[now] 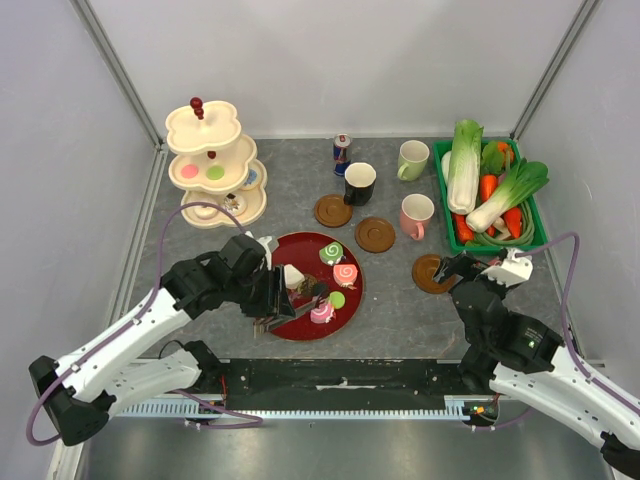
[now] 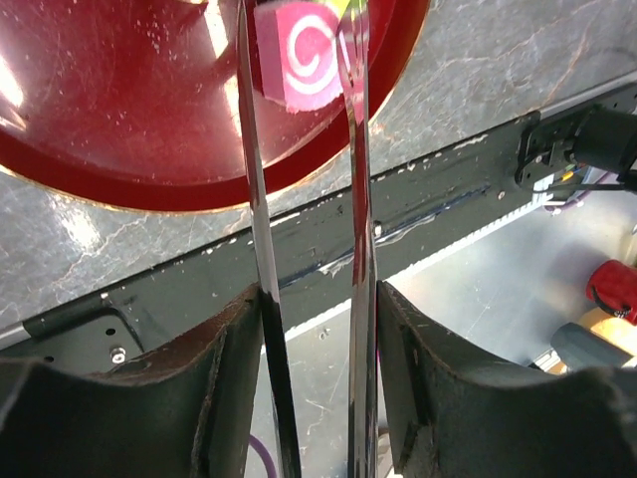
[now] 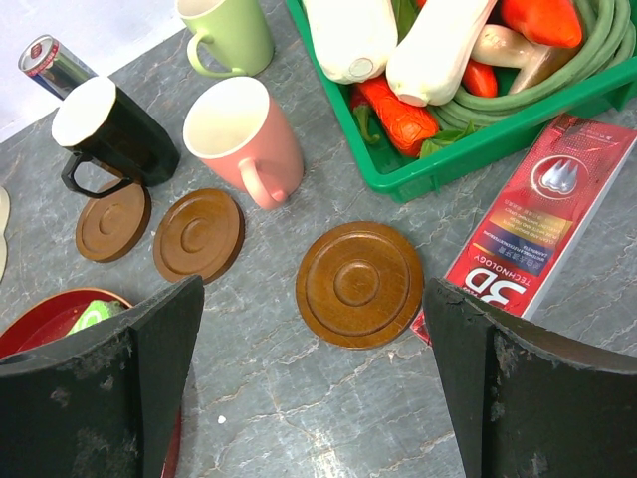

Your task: Serve the afternoon tea

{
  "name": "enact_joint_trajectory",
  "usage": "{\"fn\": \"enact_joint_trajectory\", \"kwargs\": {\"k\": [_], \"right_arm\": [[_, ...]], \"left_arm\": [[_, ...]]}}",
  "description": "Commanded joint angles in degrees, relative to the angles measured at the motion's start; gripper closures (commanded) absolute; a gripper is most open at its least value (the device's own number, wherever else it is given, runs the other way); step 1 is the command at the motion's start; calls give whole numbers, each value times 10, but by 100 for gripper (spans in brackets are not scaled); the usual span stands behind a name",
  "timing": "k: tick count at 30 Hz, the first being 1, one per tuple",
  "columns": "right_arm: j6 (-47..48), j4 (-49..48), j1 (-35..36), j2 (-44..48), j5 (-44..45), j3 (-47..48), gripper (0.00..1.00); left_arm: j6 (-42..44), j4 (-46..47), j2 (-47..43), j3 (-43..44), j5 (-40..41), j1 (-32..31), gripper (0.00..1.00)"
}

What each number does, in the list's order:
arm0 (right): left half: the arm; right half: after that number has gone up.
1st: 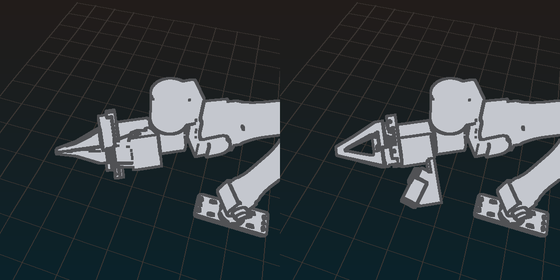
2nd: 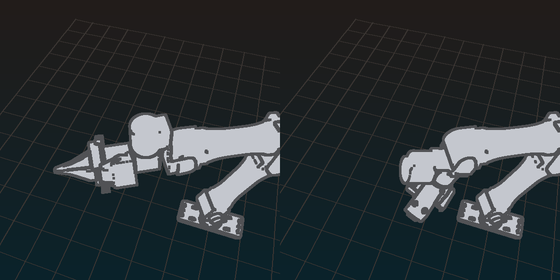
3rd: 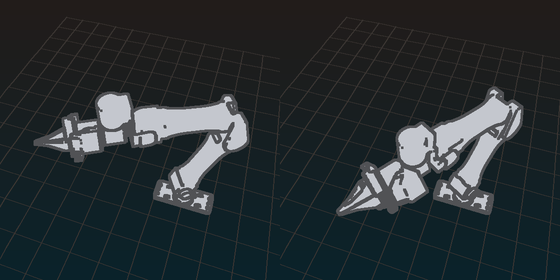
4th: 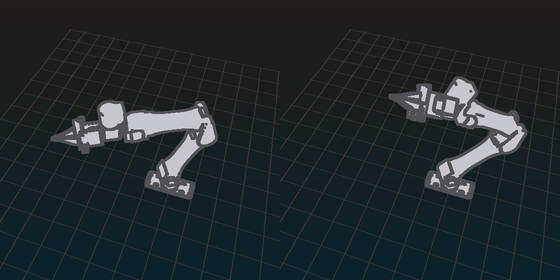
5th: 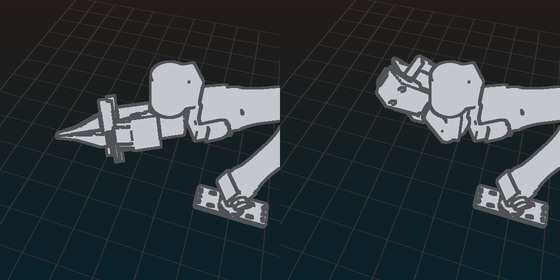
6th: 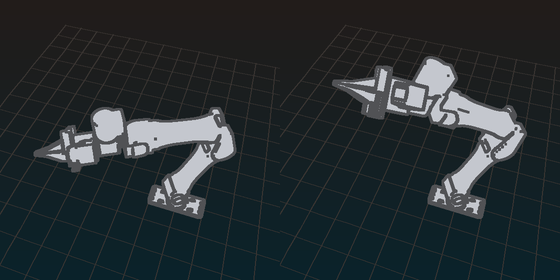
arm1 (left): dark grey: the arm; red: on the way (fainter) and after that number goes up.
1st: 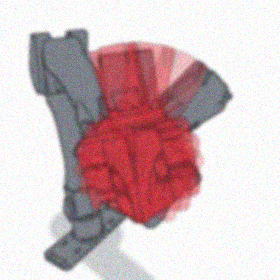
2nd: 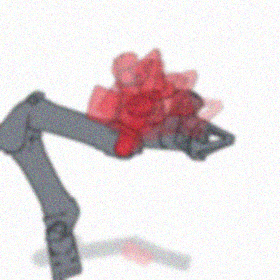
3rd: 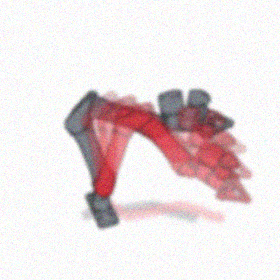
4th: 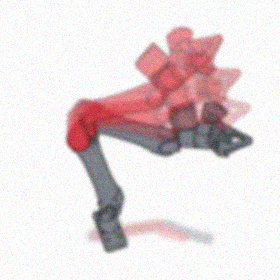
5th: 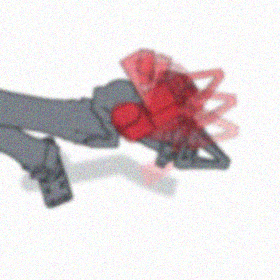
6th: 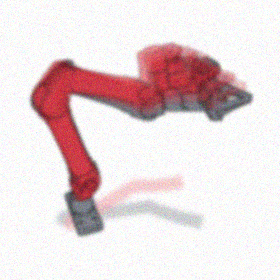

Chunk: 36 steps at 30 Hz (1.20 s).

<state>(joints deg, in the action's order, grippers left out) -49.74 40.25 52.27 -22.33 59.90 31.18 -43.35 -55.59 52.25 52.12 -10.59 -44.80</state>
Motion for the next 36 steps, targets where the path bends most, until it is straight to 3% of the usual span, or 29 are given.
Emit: {"fn": "enact_joint_trajectory", "kwargs": {"k": [1, 6, 20, 36], "right_arm": [[-12, 0, 0, 10, 14, -4, 2], [-15, 0, 0, 10, 12, -6, 2], [-12, -3, 0, 4, 9, -9, 2], [-13, -4, 0, 15, 13, -11, 2]], "left_arm": [[-31, -22, -10, -6, -15, -7, 47], [-43, -39, -26, -11, -3, -7, 47], [-118, 2, -102, -76, -86, -6, 45], [-101, 15, -45, -65, -76, -6, 44]]}}
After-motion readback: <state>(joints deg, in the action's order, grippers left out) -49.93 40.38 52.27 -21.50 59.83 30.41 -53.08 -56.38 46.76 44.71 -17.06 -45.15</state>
